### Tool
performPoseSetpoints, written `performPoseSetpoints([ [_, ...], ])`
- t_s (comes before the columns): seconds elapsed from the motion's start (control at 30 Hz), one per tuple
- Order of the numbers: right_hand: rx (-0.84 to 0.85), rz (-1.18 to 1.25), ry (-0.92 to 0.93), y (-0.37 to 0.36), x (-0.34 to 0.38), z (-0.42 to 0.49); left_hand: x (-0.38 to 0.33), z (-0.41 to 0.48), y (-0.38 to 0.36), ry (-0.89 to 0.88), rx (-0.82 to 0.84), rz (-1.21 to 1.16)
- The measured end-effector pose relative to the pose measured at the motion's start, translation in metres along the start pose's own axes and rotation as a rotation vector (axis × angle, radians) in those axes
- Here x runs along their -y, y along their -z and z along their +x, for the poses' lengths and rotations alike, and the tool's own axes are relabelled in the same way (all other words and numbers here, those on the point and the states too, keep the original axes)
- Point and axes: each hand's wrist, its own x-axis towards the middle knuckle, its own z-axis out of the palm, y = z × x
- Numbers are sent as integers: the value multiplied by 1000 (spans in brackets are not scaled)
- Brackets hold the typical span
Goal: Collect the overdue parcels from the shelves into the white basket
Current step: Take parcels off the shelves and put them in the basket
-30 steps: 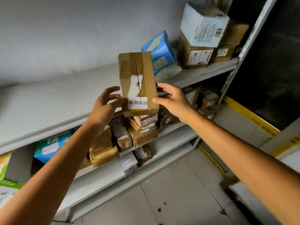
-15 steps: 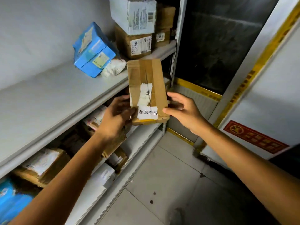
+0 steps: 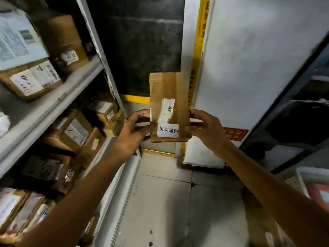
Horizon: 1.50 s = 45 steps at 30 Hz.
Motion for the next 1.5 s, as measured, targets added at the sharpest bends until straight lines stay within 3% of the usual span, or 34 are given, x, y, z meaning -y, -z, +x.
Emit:
performPoseSetpoints([
  [0.37, -392, -7, -164, 129, -55, -9, 15, 118, -156, 41, 418, 64],
  [0.87, -1018, 82, -315, 189, -106, -81, 34, 178, -322, 43, 1062, 193],
  [1.13, -1263, 110, -393, 230, -122, -138, 51, 154, -427, 60, 1287, 228],
  [1.5, -1385, 149, -422, 315, -154, -205, 65, 107, -565, 20, 1406, 330],
])
